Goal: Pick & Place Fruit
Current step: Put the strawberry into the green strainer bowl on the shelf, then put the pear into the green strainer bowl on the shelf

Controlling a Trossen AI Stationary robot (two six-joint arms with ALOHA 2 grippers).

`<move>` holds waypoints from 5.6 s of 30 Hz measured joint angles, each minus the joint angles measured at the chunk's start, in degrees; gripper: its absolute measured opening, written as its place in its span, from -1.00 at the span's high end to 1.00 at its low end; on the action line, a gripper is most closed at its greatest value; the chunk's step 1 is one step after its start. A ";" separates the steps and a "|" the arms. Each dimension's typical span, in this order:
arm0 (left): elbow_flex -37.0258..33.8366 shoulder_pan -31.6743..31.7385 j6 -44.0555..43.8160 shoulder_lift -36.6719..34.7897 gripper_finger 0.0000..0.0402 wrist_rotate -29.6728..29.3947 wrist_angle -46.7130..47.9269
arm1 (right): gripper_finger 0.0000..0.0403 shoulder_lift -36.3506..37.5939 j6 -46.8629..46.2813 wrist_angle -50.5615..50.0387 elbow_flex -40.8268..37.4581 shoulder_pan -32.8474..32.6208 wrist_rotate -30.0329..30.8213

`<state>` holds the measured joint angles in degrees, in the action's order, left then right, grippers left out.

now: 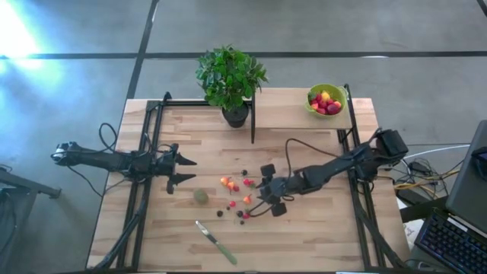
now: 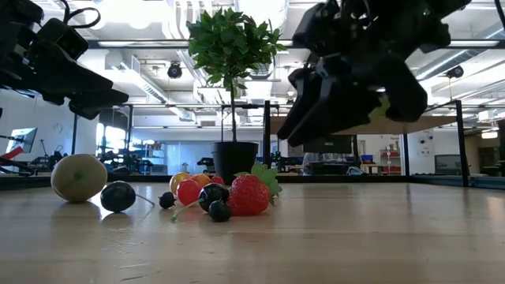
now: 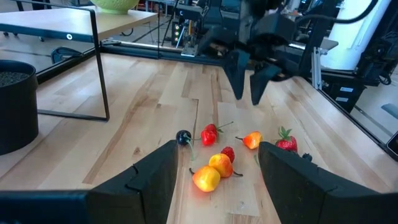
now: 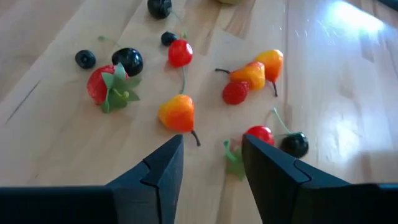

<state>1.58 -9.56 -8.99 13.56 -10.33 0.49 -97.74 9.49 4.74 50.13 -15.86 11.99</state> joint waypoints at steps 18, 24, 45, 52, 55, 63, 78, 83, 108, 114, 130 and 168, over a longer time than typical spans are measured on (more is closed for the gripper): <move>0.00 -0.01 0.00 0.00 -0.14 0.00 0.00 | 0.25 -8.14 -1.06 8.40 0.02 1.03 4.55; 0.00 -0.02 0.00 0.11 -0.14 0.00 -0.02 | 0.38 -8.97 -0.93 10.09 0.09 1.44 4.58; 0.00 -0.01 -0.01 0.11 -0.14 0.00 -0.02 | 0.75 -9.29 -2.02 10.52 -0.45 1.90 4.57; -0.01 0.00 0.00 0.11 -0.14 0.00 0.00 | 0.94 -9.29 -1.92 10.55 -0.46 1.90 4.55; -0.02 -0.01 -0.01 0.11 -0.14 0.00 -0.01 | 0.96 -9.29 -1.96 10.55 -0.46 1.90 4.55; 0.00 -0.01 0.00 0.11 -0.14 0.00 -0.01 | 0.96 -8.71 -1.86 10.27 -0.26 1.90 4.55; 0.00 -0.02 0.00 0.28 -0.14 0.00 -0.02 | 0.96 16.35 1.97 -10.00 -0.31 2.64 15.62; -0.02 -0.02 -0.01 0.28 -0.14 0.00 -0.01 | 0.96 27.14 1.22 -18.02 -0.26 5.29 20.02; -0.02 -0.01 0.00 0.31 -0.14 0.00 -0.02 | 0.96 46.59 1.65 -32.11 0.20 38.63 30.23; 0.00 -0.01 0.00 0.31 -0.14 0.00 -0.02 | 0.96 45.28 1.51 -35.47 0.13 42.83 29.94; -0.01 -0.02 0.00 0.31 -0.14 0.00 -0.02 | 0.69 44.68 -0.03 -35.85 -0.02 44.11 29.51; -0.02 -0.01 -0.01 0.31 -0.14 0.00 -0.02 | 0.96 32.26 -8.02 -25.30 -1.97 4.37 -0.91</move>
<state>1.56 -9.57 -9.00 13.87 -10.33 0.47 -65.47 1.46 -20.57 48.16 -11.49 11.08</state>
